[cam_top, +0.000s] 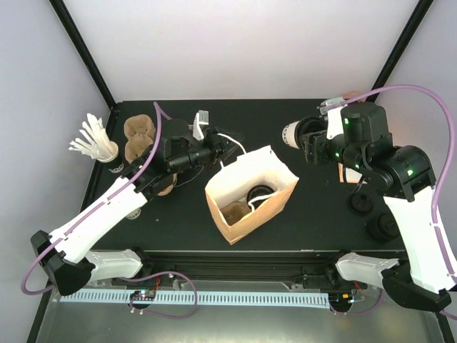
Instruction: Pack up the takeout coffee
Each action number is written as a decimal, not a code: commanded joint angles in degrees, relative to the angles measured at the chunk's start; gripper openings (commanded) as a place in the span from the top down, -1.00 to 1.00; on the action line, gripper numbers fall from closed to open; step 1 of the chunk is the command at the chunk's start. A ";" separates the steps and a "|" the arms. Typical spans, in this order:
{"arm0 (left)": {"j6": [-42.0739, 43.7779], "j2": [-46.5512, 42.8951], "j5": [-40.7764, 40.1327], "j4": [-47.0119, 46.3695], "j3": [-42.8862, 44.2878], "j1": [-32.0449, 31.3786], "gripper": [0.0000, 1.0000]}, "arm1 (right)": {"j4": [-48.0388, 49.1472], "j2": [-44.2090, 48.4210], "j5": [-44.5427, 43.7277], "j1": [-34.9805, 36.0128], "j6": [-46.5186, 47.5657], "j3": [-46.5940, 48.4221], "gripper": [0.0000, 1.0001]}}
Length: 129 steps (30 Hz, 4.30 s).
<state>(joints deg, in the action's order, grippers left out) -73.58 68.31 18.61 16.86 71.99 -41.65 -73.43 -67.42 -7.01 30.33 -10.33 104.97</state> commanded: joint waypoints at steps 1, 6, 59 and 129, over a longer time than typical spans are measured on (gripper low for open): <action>-5.70 1.32 -9.38 -5.96 -2.17 -0.10 0.17 | -0.40 -0.98 -2.43 -0.44 1.17 -0.54 0.47; -6.43 3.96 -9.24 -9.37 -8.25 0.39 0.11 | -0.14 -3.28 -2.53 -0.44 0.40 -0.55 0.47; 69.04 16.60 -18.94 45.12 23.72 4.82 -0.89 | 3.51 -5.63 28.35 -0.28 1.30 3.63 0.54; 69.37 5.74 -11.09 55.32 12.80 16.08 -0.97 | 8.38 -2.77 33.22 1.49 2.83 -1.22 0.57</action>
<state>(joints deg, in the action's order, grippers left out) -5.58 75.07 9.82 67.70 83.13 -25.15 -65.78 -70.54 26.04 31.48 -7.77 103.04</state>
